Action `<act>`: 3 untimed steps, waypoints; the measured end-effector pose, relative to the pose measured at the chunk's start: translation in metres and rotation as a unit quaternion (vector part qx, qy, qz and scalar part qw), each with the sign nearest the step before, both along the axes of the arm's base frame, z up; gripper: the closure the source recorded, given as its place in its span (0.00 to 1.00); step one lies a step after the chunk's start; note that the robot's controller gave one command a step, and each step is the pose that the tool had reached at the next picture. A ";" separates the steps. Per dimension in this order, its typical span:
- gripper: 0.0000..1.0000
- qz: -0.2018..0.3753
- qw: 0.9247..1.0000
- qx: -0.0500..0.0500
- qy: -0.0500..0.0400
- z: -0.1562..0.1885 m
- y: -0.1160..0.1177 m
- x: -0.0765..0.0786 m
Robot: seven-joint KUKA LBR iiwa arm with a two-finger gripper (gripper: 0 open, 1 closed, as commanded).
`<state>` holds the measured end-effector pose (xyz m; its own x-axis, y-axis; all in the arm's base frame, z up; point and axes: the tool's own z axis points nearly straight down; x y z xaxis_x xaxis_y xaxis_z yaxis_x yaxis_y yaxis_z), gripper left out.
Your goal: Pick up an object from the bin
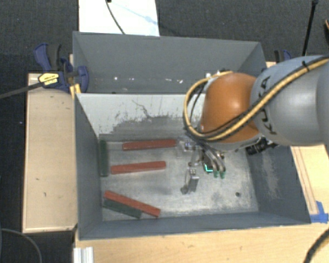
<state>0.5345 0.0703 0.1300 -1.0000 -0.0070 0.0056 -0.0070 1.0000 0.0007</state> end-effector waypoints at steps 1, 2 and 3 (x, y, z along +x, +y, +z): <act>0.00 -0.004 1.000 0.001 -0.004 -0.063 0.047 0.033; 1.00 -0.008 1.000 0.001 -0.005 -0.059 0.044 0.033; 1.00 0.001 1.000 0.002 -0.009 0.085 0.068 0.053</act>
Offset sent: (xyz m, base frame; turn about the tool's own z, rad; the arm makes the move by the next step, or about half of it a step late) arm 0.0324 0.0435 -0.0600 0.0130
